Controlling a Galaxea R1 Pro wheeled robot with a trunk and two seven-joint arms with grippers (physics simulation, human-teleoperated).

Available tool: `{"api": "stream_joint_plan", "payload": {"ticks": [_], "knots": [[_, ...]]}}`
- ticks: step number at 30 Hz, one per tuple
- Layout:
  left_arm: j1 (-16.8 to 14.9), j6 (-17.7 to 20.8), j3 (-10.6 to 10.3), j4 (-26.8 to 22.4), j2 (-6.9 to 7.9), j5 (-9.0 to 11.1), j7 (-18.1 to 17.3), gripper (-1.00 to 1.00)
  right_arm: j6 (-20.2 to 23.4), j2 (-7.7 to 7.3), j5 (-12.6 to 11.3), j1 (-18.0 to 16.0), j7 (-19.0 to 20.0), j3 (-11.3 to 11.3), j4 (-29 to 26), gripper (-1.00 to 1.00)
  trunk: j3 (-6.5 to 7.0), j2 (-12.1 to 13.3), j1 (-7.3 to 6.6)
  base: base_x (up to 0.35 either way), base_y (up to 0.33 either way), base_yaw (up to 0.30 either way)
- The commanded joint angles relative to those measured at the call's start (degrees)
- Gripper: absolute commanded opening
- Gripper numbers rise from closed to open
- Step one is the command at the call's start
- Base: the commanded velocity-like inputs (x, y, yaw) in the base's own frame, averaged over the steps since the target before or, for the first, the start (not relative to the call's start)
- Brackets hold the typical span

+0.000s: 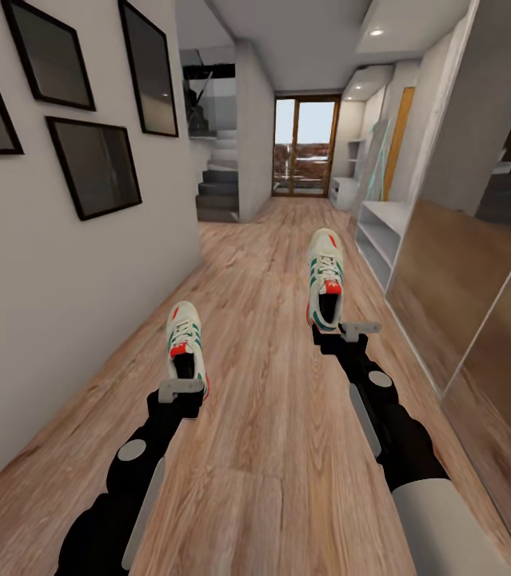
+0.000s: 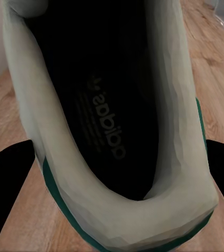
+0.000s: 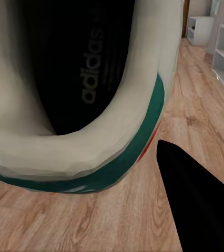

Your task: Pick up the two gym shoes and the two sandals from the corridor floor and place them onto the hallstand (shoe rack) in the corridor, making sure they are on the rack and not on the floor. Arrange them so the two gym shoes are next to each other and the two sandals are next to each other.

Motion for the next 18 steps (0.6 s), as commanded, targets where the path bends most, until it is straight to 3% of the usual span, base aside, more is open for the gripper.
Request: {"api": "stream_joint_plan", "payload": {"ticks": [1,18], "knots": [[-0.03,0.32,-0.09,-0.07,0.01,-0.30,0.30,-1.00,0.32,0.01,-0.12,-0.02,-0.01,0.00,-0.06,-1.00,-0.05,-0.02,0.02,0.344,0.000,-0.003],[-0.03,0.32,-0.09,-0.04,0.01,-0.30,0.30,-1.00,0.27,0.01,-0.11,-0.02,-0.01,0.09,-0.03,-1.00,0.06,-0.02,0.02,0.345,0.000,-0.025]]}}
